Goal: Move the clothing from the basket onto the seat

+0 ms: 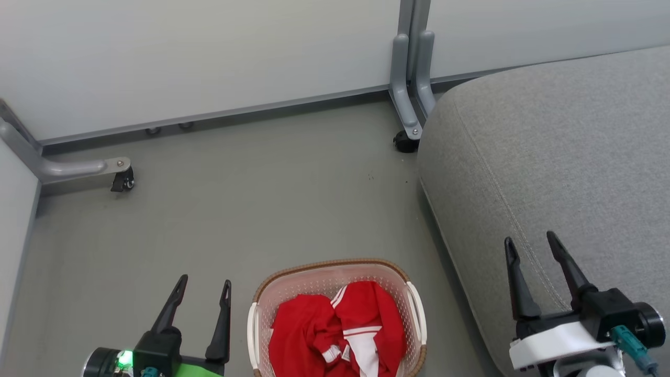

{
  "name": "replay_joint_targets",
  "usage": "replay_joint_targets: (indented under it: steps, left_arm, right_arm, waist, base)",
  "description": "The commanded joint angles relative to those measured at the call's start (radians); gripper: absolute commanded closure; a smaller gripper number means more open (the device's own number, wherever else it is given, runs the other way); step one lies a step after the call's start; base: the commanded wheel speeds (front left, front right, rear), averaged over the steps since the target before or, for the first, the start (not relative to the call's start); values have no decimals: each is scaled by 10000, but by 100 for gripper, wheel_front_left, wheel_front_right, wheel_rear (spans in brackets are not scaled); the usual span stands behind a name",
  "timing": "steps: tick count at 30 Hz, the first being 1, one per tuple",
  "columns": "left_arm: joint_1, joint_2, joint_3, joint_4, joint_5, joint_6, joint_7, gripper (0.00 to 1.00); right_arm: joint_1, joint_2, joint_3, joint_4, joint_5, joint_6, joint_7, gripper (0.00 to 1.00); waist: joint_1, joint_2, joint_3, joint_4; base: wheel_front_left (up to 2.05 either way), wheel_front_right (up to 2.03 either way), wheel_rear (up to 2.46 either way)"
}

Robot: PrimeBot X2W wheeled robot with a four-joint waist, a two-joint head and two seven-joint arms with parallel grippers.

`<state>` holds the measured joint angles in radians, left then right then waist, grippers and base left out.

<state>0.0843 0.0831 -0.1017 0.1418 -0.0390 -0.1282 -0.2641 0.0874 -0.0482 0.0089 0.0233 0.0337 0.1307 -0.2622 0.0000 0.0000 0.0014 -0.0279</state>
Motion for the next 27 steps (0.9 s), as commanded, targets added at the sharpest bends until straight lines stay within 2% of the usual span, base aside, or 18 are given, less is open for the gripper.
replay_joint_targets:
  steps: [1, 8, 14, 22, 27]
  left_arm:
    - [-288, 124, -170, 194, -91, -39, -1, 0]
    - [-1508, 887, -1691, 1616, -755, -37, -1, 0]
    - [-3255, 1561, -3088, 3149, -1080, -38, -1, 0]
    - [-5849, 2389, -4954, 5382, -145, -37, -1, 0]
    - [-7220, 2343, -5755, 6839, 481, -37, 147, 0]
  right_arm:
    - [-257, -35, -110, -161, 84, 1, -41, 0]
    - [-1085, -32, -578, -699, 160, 1, -39, 0]
    - [-1946, -29, -663, -1342, 247, 1, -38, 0]
    - [-2956, -26, -424, -2179, 512, 1, -39, 0]
    - [-3356, -21, -350, -2514, 678, 1, -38, 0]
  waist:
    - [0, 0, 432, -206]
    - [0, 0, 1823, -775]
    - [0, 0, 3345, -1252]
    - [0, 0, 5393, -1887]
    - [0, 0, 6513, -2216]
  base:
    - [0, 0, 0]
    - [0, 0, 0]
    - [0, 0, 0]
    - [0, 0, 0]
    - [0, 0, 0]
